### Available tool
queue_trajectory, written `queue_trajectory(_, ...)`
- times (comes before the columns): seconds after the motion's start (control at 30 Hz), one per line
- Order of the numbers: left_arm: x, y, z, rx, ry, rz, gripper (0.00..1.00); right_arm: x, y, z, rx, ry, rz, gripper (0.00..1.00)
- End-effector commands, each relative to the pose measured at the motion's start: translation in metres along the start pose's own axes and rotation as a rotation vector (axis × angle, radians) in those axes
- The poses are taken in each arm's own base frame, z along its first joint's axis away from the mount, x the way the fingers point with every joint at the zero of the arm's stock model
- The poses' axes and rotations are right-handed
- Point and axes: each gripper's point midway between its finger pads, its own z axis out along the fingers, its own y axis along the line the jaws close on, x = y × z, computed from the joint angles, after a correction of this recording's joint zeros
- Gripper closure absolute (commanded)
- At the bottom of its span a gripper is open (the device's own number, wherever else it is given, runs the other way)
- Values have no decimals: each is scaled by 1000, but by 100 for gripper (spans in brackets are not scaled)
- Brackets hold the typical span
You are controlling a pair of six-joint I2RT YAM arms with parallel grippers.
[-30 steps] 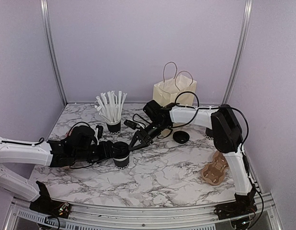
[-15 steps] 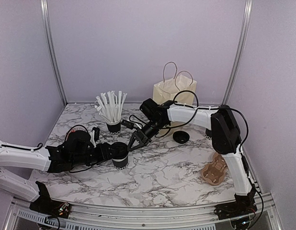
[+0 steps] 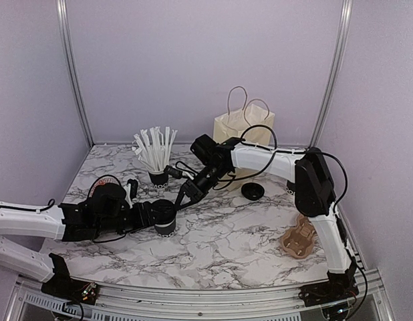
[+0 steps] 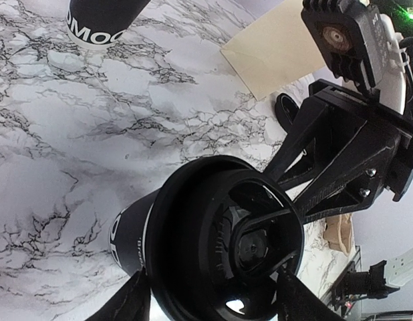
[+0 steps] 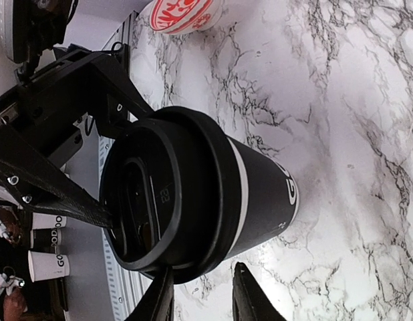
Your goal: Pack the takeout coffee
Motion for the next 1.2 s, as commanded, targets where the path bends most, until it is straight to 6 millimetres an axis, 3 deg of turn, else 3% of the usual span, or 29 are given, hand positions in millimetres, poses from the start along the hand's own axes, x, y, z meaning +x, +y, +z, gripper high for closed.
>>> queue_trajectory(0.0,30,12,-8,-78,151,95,33,-6,13,16,7,1,-110,69)
queue_trajectory(0.17,18,-3,-8,-74,132,122,30,-10,27,6,-9,-17,-126,62)
queue_trajectory(0.67,-17,-25,-5,-88,53,202,23,-21,24,-24,-44,-81,-97,57)
queue_trajectory(1.17,-4,-38,21,-31,185,250,36,0,20,-40,-120,-101,-11,59)
